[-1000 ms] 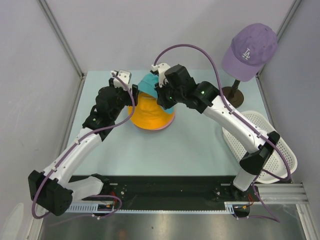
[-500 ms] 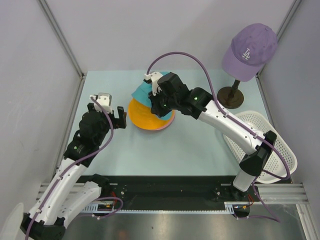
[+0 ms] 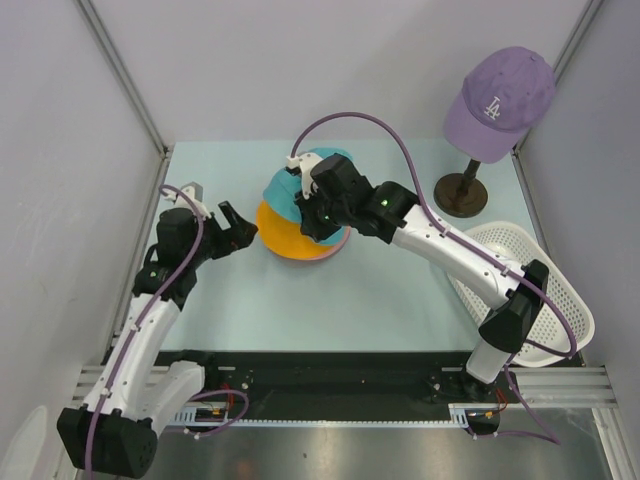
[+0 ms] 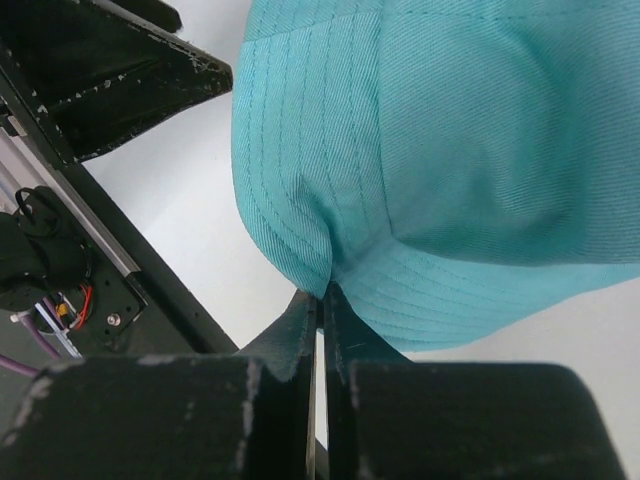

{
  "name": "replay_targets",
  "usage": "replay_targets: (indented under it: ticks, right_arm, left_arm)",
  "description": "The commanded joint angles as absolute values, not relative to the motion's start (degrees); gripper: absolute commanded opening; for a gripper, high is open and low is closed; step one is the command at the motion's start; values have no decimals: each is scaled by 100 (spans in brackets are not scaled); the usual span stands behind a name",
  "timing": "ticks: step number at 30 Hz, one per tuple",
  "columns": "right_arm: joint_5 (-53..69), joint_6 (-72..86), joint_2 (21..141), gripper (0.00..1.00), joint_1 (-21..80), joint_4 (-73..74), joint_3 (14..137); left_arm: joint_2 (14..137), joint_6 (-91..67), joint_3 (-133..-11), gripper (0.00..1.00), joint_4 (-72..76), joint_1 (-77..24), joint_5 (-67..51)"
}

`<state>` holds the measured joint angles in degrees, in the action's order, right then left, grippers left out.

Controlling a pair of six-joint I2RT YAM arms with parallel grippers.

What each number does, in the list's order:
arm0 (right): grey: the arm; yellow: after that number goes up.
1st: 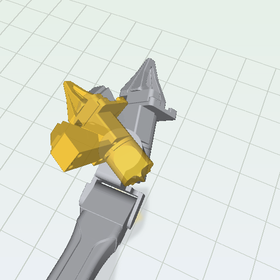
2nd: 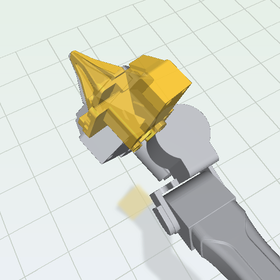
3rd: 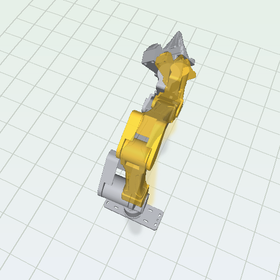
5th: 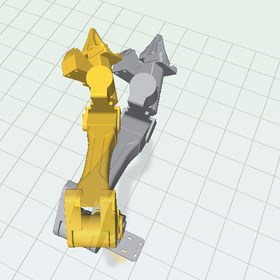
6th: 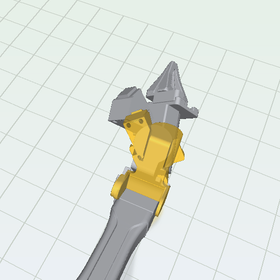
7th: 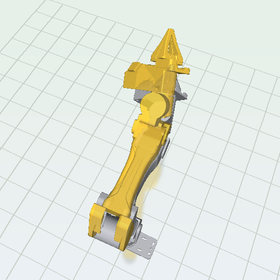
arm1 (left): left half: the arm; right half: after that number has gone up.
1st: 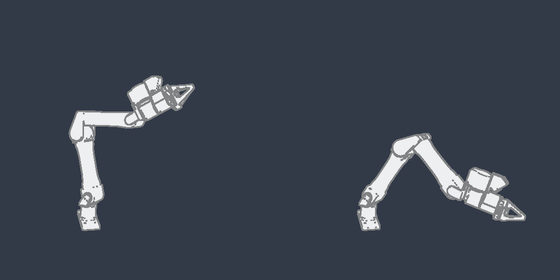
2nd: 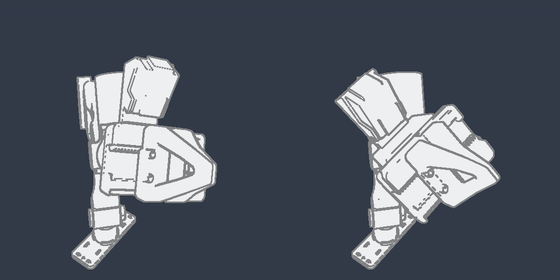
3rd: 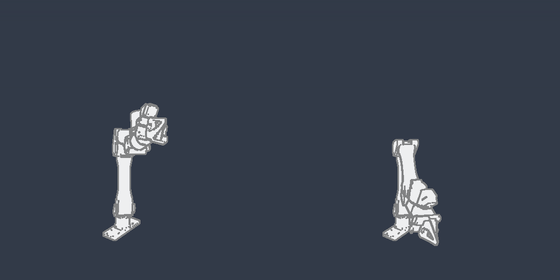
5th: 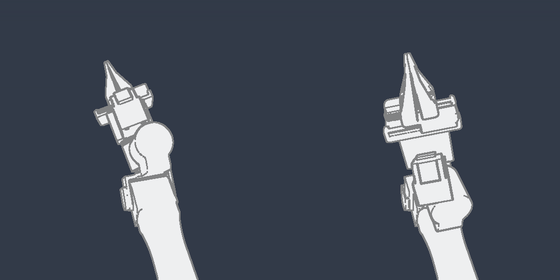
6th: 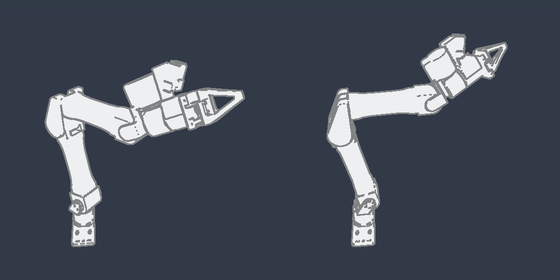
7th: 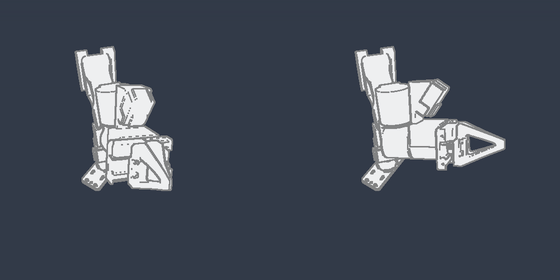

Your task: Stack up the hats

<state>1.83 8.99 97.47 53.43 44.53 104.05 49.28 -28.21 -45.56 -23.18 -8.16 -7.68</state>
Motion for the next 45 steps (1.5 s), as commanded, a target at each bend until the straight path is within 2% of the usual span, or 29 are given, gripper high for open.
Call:
replay_targets:
  ticks: [1,6,17,25,34,40,42,43,45]
  right_arm:
    - [97,941,9501,0,5379,4254,10363]
    - [62,932,9466,0,5379,4245,10336]
    - [44,940,9378,0,5379,4228,10240]
    - [9,1002,9334,0,5379,4166,10151]
    - [88,1072,9387,0,5388,4061,10134]
    - [105,1134,9404,0,5388,4017,10072]
    - [97,1134,9404,0,5388,4008,10063]
    - [79,1151,9413,0,5396,3999,10063]
    - [53,1143,9404,0,5388,3999,10063]
  left_arm:
    - [5132,-4418,-4966,96,-1962,-738,-2236]
    - [5116,-5536,-4799,93,-1363,-808,-2847]
    - [5142,-6003,-4746,91,-1134,-1116,-2751]
    - [5107,-6100,-4983,81,-958,-1116,-2830]
    - [5554,-6495,-5009,80,-176,-1151,-2795]
    - [5932,-6548,-5282,65,202,-1283,-2769]
    - [6011,-6513,-5317,49,307,-1318,-2725]
    - [6038,-6452,-5378,33,386,-1318,-2707]
    - [6186,-6338,-5475,19,404,-1318,-2698]
